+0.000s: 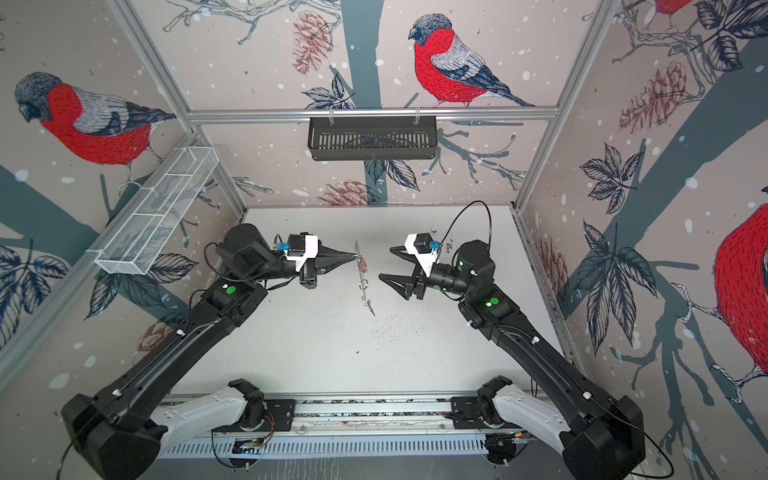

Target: Put the keys on the keyring

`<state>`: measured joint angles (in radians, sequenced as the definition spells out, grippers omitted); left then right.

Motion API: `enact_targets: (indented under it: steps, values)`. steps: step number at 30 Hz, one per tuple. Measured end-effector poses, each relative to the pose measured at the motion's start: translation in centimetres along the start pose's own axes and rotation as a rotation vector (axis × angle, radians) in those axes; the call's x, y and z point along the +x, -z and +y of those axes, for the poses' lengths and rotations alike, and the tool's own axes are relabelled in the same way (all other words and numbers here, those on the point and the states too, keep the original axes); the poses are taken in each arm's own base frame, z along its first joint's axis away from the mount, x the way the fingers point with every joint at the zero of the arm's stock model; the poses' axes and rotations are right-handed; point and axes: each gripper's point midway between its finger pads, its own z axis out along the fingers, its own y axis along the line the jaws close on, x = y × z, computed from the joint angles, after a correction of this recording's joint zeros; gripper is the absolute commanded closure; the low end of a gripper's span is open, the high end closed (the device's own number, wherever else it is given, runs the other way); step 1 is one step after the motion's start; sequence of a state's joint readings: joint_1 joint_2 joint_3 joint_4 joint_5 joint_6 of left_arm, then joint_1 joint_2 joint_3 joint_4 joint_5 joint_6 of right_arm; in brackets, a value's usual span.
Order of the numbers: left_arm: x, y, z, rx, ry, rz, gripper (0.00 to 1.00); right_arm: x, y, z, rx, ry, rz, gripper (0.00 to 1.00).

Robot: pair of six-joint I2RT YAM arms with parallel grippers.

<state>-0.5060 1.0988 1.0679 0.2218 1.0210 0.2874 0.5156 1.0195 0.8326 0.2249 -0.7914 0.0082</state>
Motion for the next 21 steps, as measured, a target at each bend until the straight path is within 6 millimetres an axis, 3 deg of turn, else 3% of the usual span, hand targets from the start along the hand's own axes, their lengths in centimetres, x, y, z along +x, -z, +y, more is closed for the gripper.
enact_targets:
  steps: [5,21]
  values:
    - [0.1,-0.1,-0.3,0.039,0.015,-0.008,1.0,0.6,-0.5,-0.3,-0.044,-0.014,0.01,0.11]
    - [-0.3,-0.4,-1.0,0.115,0.052,-0.055,1.0,1.8,-2.9,-0.9,-0.112,-0.114,0.016,0.12]
